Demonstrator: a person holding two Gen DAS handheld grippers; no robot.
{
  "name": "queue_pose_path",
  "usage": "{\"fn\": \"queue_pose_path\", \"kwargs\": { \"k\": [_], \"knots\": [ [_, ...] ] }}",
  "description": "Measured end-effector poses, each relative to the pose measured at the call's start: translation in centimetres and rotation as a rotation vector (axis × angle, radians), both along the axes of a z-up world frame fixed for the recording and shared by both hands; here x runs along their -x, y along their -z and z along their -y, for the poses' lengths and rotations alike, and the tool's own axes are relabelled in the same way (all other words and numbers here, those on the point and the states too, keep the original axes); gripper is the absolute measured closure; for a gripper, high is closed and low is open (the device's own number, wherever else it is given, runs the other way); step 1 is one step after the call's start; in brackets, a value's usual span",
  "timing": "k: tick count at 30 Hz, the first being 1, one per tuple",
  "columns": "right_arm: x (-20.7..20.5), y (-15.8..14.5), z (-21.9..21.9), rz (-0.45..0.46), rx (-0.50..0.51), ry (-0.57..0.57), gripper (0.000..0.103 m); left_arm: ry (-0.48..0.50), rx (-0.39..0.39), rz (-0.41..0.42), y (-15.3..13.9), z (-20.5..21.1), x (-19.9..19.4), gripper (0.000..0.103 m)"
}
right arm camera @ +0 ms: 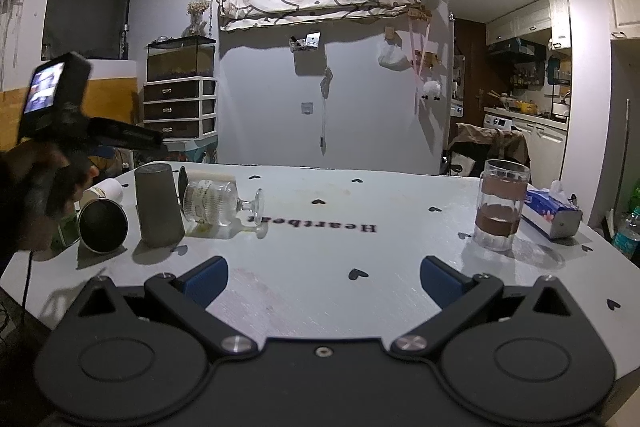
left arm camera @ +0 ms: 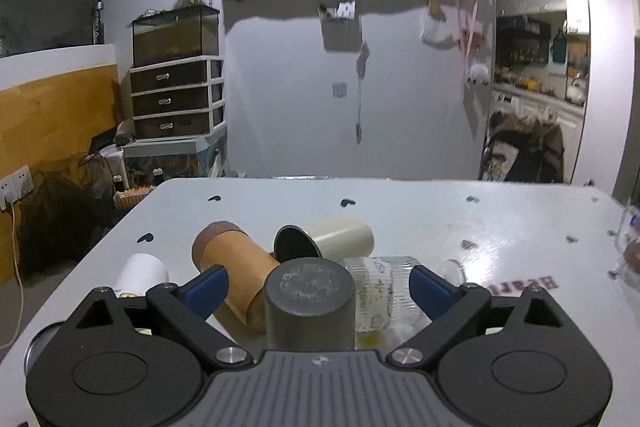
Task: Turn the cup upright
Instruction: 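Move the left gripper onto the upside-down gray cup and close it, then lift the gray cup with the left gripper toward the right gripper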
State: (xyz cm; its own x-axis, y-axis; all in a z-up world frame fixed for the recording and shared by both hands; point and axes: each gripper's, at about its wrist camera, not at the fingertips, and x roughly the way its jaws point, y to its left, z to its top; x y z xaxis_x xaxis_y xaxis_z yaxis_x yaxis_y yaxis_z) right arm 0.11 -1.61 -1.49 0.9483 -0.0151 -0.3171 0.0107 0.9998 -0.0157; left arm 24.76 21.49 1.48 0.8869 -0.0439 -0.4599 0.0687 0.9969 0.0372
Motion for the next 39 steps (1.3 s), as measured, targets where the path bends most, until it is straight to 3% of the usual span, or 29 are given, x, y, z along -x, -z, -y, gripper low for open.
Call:
{"fn": "queue_pose_path", "kwargs": {
  "k": [5, 8, 10, 15, 19, 29, 34, 39],
  "knots": [
    [0.1, 0.1, 0.0, -0.002, 0.0, 0.0, 0.0, -0.057, -0.049, -0.039, 1.2, 0.4, -1.9, 0.009],
    [0.0, 0.0, 0.1, -0.002, -0.001, 0.002, 0.0, -0.072, -0.047, -0.067, 1.7, 0.3, -2.9, 0.02],
    [0.0, 0.1, 0.2, -0.004, -0.001, 0.001, 0.0, -0.087, -0.035, -0.08, 1.9, 0.0, -3.0, 0.04],
    [0.1, 0.2, 0.3, -0.004, -0.006, -0.001, 0.0, -0.094, 0.034, -0.11, 1.1, -0.5, -2.5, 0.04],
    [-0.1, 0.4, 0.7, -0.009, -0.026, -0.004, 0.0, -0.025, 0.019, -0.093, 0.0, 1.6, -0.8, 0.04],
    [-0.8, 1.5, 1.3, -0.06, -0.082, -0.057, 0.001, 0.328, 0.027, -0.09, -0.2, 10.6, 4.1, 0.04],
    [-1.6, 2.9, 1.6, -0.113, -0.127, -0.088, 0.023, 0.425, 0.067, -0.068, 1.3, 14.6, 5.5, 0.04],
    [-1.7, 3.9, 1.8, -0.143, -0.138, -0.093, 0.047, 0.487, 0.112, -0.005, 2.9, 15.8, 7.5, 0.04]
  ]
}}
